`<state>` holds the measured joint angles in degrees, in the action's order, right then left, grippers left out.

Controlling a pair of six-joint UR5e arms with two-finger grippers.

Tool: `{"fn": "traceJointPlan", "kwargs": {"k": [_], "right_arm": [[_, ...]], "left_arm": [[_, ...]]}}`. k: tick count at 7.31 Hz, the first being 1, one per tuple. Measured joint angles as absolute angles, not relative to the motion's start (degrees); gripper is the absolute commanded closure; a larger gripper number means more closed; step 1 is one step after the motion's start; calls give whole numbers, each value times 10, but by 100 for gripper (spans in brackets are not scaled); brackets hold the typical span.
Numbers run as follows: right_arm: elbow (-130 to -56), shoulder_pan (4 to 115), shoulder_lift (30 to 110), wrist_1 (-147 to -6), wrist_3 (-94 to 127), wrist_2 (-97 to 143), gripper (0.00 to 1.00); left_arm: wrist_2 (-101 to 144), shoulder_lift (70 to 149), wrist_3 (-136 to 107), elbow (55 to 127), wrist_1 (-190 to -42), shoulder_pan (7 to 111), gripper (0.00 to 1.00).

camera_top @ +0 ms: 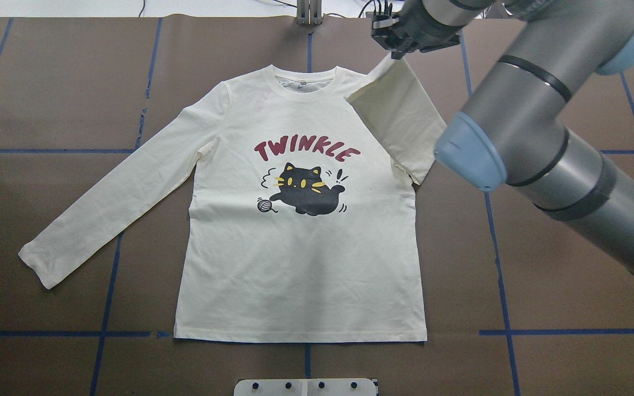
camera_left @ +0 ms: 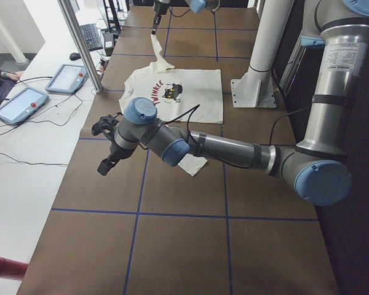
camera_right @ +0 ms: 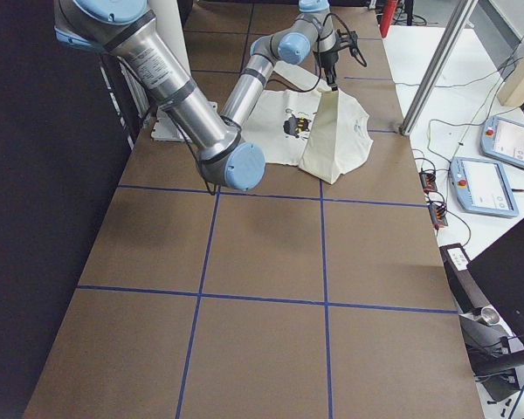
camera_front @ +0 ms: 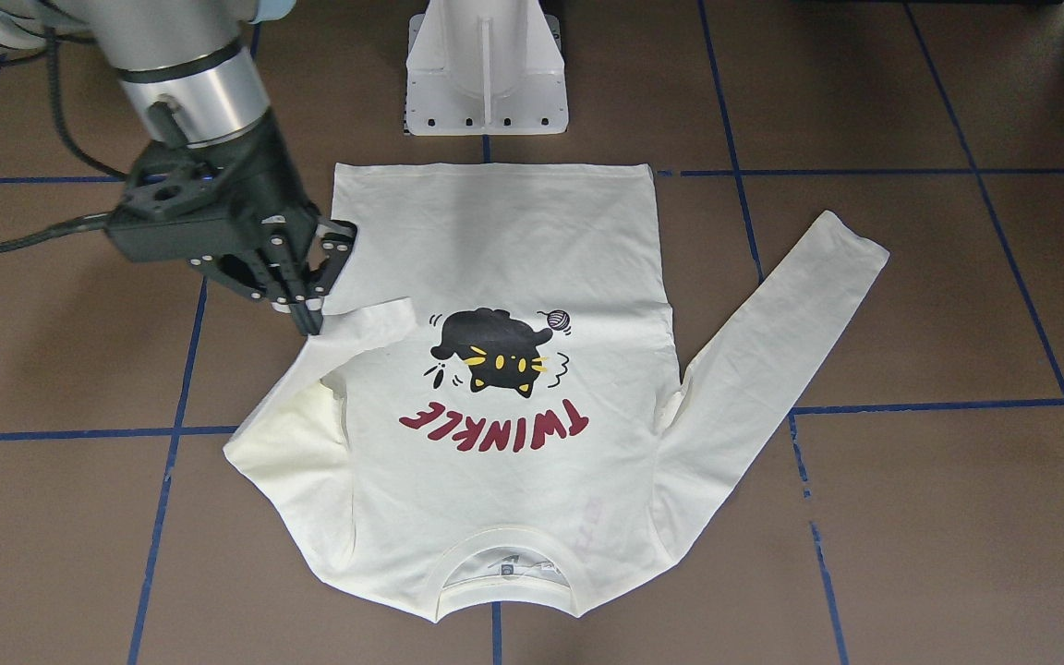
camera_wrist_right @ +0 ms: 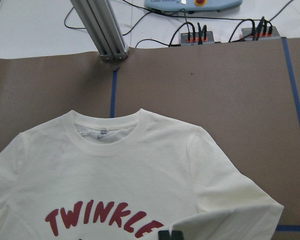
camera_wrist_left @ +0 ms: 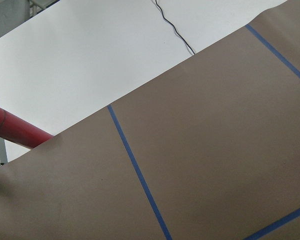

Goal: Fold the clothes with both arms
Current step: 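Lift the sleeve with the right gripper and fold it across the shirt chest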

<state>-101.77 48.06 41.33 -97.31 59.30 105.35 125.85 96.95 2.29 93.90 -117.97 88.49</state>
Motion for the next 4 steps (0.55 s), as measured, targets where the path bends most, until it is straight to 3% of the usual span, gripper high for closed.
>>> {"fn": "traceJointPlan", "kwargs": {"k": [2,4], "right_arm": [[-909,386,321,-959,600,943,100],[-745,294,250,-865,642,845,100]], "left_arm": [[1259,967,23,938,-1178,885,0],[1260,962,23,937,-1178,885,0]]}}
